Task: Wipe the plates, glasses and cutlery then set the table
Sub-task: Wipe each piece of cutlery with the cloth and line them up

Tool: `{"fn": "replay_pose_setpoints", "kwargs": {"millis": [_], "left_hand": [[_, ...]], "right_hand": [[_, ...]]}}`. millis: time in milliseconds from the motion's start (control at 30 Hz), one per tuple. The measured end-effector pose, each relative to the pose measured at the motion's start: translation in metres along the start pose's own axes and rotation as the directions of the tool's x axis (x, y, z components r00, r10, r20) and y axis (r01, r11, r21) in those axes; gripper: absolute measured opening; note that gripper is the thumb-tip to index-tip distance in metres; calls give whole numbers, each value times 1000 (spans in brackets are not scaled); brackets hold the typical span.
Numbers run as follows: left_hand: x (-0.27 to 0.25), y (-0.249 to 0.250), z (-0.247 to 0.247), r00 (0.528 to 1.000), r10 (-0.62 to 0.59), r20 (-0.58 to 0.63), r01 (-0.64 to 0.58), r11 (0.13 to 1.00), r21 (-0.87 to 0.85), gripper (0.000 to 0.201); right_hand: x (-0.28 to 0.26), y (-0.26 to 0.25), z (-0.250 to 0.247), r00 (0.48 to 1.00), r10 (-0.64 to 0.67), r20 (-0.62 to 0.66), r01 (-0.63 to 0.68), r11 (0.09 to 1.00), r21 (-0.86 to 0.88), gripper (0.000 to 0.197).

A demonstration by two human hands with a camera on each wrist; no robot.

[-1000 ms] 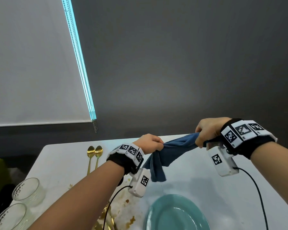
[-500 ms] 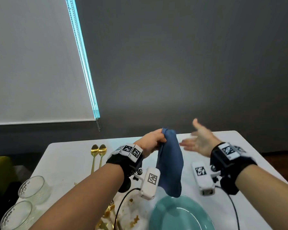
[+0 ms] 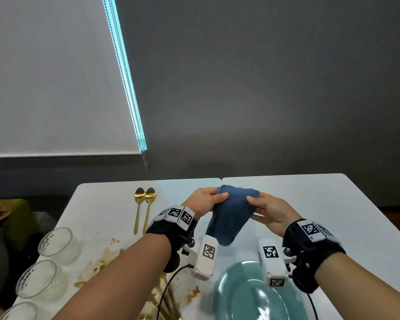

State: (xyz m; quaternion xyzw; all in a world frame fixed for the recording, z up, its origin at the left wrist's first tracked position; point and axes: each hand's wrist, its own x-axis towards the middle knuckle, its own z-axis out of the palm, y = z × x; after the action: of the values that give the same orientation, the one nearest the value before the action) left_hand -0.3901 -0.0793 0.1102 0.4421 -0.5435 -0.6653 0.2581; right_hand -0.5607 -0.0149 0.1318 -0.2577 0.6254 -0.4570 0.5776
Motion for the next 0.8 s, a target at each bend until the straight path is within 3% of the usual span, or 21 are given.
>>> {"fn": "replay_pose_setpoints", "kwargs": {"millis": [133, 333, 467, 600, 667, 800], "left_hand": [[1, -6, -3, 994, -3, -105, 2, 1000, -13, 25], [2, 2, 4, 980, 23, -199, -8, 997, 77, 13], [1, 7, 10, 989, 35, -147, -45, 997, -70, 26], [-1, 9, 17, 989, 93, -117, -103, 991, -82, 14], [-4, 9, 21, 986, 128, -108, -139, 985, -104, 7], [-13, 5, 26, 977, 173, -123, -189, 973, -130, 25]], "right_hand": [[4, 1, 3, 988, -116, -102, 110, 992, -68, 10], [16, -5, -3, 922, -333, -197, 279, 925, -256, 13], [16, -7, -4, 930, -347, -118, 337, 936, -101, 7], [19, -3, -11, 931, -364, -9, 364, 931, -3, 11], [19, 0, -15, 928, -369, 54, 367, 929, 40, 18], [18, 9, -12, 912, -357, 202, 353, 934, 55, 39]]}}
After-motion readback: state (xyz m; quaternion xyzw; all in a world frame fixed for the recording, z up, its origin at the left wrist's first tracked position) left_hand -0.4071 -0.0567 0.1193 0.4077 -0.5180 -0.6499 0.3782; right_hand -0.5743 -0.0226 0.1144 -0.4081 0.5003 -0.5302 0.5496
